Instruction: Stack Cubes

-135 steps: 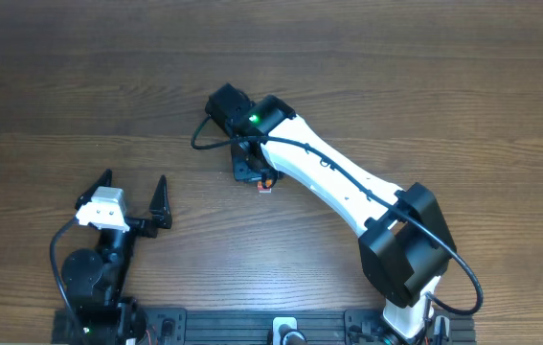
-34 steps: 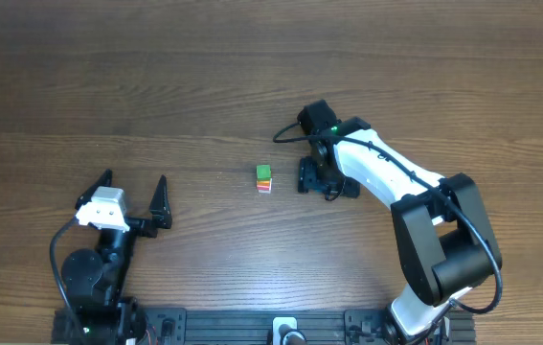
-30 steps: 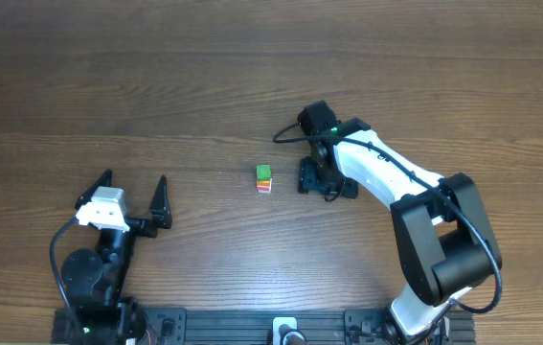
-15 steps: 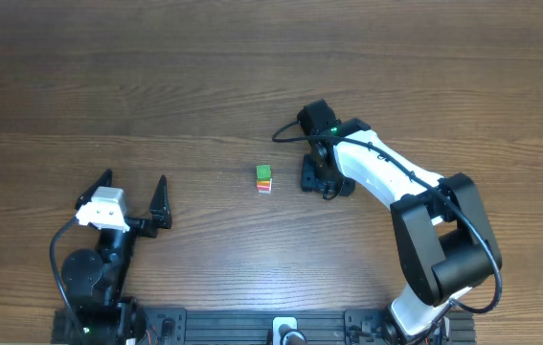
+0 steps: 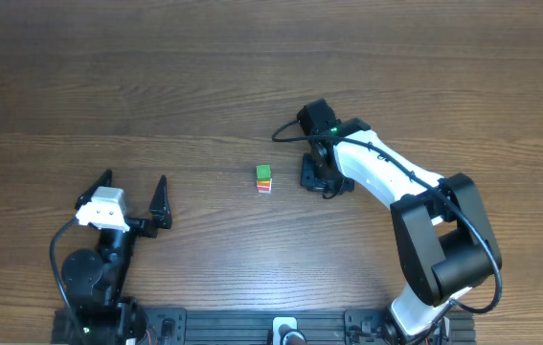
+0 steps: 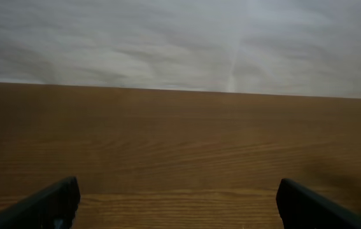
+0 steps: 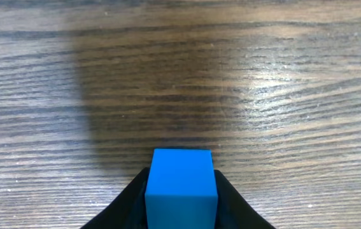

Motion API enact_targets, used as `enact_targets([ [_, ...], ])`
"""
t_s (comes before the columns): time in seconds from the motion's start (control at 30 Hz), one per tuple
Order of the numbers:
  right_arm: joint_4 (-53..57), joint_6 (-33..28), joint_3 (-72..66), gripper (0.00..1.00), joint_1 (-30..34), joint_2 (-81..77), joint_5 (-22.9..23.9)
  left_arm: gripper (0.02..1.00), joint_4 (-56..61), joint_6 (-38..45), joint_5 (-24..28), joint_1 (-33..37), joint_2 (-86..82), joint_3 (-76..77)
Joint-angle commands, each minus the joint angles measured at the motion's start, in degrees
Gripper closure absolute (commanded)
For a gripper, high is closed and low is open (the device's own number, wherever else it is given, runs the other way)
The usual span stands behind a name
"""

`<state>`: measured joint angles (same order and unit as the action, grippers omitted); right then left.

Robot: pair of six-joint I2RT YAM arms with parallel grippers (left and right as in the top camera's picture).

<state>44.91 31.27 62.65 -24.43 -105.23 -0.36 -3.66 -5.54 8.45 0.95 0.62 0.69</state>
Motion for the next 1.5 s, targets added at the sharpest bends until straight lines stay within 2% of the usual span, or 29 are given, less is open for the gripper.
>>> enact_targets([
  [0.03, -0.3, 0.0, -0.5, 0.785, -0.3, -0.6, -0.3, 0.020, 0.0, 0.8, 0.7, 0.3, -0.5, -0.3],
  [0.4, 3.4, -0.3, 1.4, 0.807, -0.9, 4.9, 0.4, 0.020, 0.0, 0.8, 0.7, 0.3, -0.5, -0.3],
  [0.63, 13.8, -0.2, 9.5, 0.807, -3.6, 15.2, 4.7, 0.020, 0.0, 0.8, 0.7, 0.3, -0.5, -0.3],
  [0.77, 21.1, 0.0, 17.7, 0.803, -8.0, 17.8, 6.7, 0.020, 0.0, 0.8, 0.7, 0.3, -0.5, -0.3],
  [1.0, 26.9, 1.5, 28.7, 0.809, -15.6, 12.5, 7.8, 0.020, 0.0, 0.8, 0.7, 0.3, -0.5, -0.3],
  [1.2, 29.9, 2.1, 34.4, 0.816, -16.3, 4.4, 7.3, 0.018, 0.0, 0.8, 0.7, 0.3, -0.5, -0.3],
  [1.5, 29.3, 3.4, 34.9, 0.814, -17.2, -1.2, 4.5, 0.018, 0.0, 0.8, 0.7, 0.3, -0.5, -0.3],
])
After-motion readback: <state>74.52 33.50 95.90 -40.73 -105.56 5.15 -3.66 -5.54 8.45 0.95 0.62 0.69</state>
